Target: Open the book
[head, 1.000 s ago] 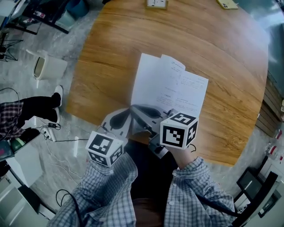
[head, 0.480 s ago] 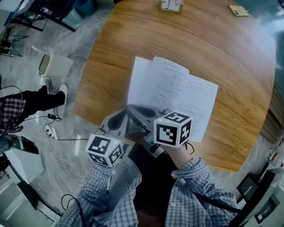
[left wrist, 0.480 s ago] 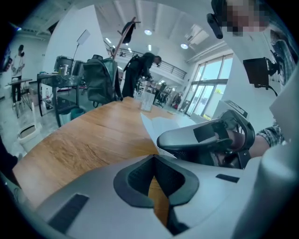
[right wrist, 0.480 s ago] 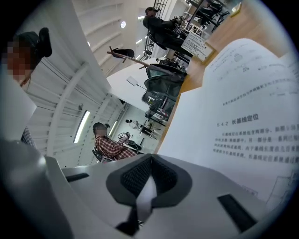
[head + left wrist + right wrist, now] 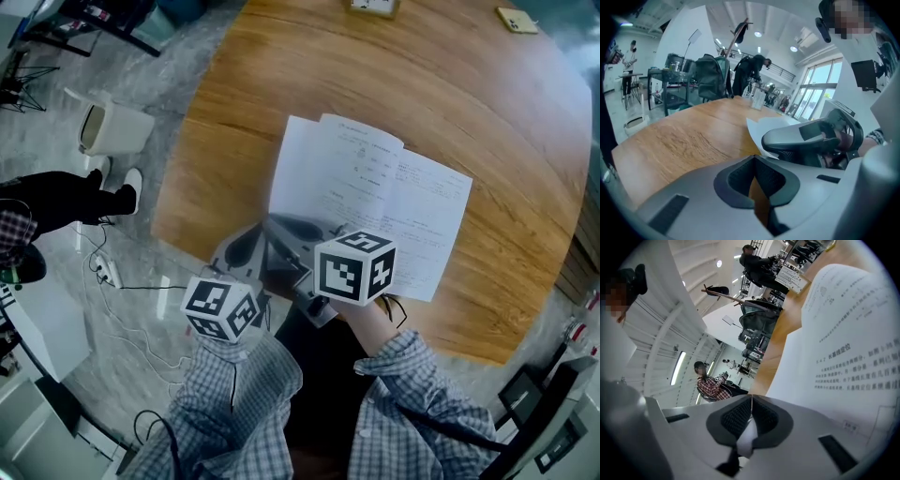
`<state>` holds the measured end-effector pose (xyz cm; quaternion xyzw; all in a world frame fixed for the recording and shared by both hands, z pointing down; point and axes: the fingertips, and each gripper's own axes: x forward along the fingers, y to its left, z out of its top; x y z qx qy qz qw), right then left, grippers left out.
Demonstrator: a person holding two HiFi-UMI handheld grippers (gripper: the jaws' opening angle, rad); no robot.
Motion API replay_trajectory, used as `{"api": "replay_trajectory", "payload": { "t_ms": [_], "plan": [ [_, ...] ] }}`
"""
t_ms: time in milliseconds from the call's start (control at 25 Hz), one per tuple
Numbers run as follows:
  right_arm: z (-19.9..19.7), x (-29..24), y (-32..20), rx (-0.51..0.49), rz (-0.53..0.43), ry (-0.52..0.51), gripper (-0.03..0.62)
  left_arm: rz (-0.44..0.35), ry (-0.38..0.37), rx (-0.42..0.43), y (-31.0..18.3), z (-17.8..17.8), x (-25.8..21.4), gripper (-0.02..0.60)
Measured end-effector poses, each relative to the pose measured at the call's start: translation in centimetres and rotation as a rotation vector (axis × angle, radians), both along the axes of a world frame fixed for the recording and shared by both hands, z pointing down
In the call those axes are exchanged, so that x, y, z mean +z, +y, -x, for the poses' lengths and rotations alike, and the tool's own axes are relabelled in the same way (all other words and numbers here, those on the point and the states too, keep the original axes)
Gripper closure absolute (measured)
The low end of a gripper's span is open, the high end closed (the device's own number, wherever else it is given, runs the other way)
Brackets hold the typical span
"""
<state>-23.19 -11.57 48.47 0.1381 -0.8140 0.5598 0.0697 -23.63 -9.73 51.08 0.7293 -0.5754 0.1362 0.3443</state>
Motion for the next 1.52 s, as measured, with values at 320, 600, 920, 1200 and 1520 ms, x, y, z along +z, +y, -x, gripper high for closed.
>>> {"api": "replay_trajectory", "payload": {
  "t_ms": [320,600,920,1200,1520],
  "plan": [
    [0.3,-1.5,1.9,-0.031,-0.022,-0.061,0.574,-0.039,-0.108,0.029,0.5,1.0,-2.0,0.581],
    [-4.2,-5.3,0.1,0.097,-0.11,-0.099,0.574,-0.133,-0.038,0.085,-1.7,-3.5,-5.2,0.581],
    [-15.4,-8.9,-2.0,0.334,-0.335,0.037,0.574,-0.214,0.082,0.25,-3.0,-12.2,-9.1,0.581],
    [-24.2,-13.0,-2.0,0.519,-0.466,0.151,0.574,-0.281,0.128,0.339,-2.4,-17.2,-14.0,0.581],
    [-30.0,-18.6,-2.3,0.687,-0.619,0.189,0.574,-0.4,0.18,0.349,-1.9,-19.7,-20.4,0.581]
  ]
}}
